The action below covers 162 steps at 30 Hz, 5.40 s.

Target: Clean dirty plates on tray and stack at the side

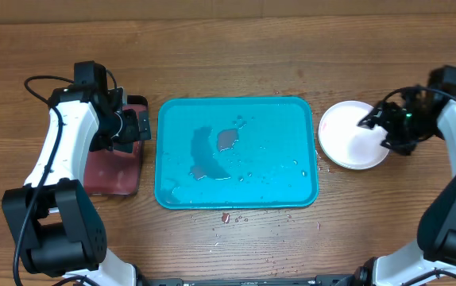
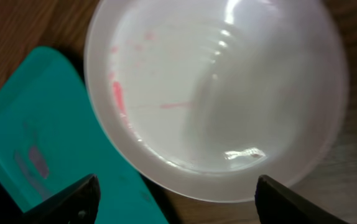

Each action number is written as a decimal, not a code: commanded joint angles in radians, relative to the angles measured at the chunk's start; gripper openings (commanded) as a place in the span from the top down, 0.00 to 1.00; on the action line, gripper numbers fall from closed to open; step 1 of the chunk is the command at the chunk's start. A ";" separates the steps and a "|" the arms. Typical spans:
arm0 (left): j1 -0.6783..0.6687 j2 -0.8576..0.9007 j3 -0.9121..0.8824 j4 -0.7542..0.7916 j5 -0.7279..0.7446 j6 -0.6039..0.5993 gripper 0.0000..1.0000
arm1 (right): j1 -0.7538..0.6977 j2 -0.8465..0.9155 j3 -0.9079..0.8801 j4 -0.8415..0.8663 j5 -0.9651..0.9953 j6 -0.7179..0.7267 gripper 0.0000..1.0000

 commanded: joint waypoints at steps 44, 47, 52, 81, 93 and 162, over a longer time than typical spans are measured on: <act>0.007 -1.107 -0.468 0.131 0.087 0.055 0.00 | 0.296 -0.896 -0.265 0.088 0.301 -0.049 0.00; 0.007 -1.104 -0.468 0.131 0.087 0.054 0.00 | 0.296 -0.865 -0.265 0.088 0.301 -0.049 0.00; 0.007 -1.104 -0.468 0.131 0.087 0.054 0.00 | 0.302 -0.817 -0.266 0.076 0.315 -0.049 0.00; 0.007 -1.104 -0.468 0.131 0.087 0.054 0.00 | 0.352 -1.483 -1.113 1.270 0.304 -0.052 0.00; 0.007 -1.104 -0.468 0.131 0.087 0.054 0.00 | 0.381 -1.783 -1.341 1.227 0.365 -0.053 0.00; -0.065 -1.782 -1.320 1.085 0.080 0.022 0.00 | 0.381 -1.783 -1.341 1.011 0.360 -0.048 0.00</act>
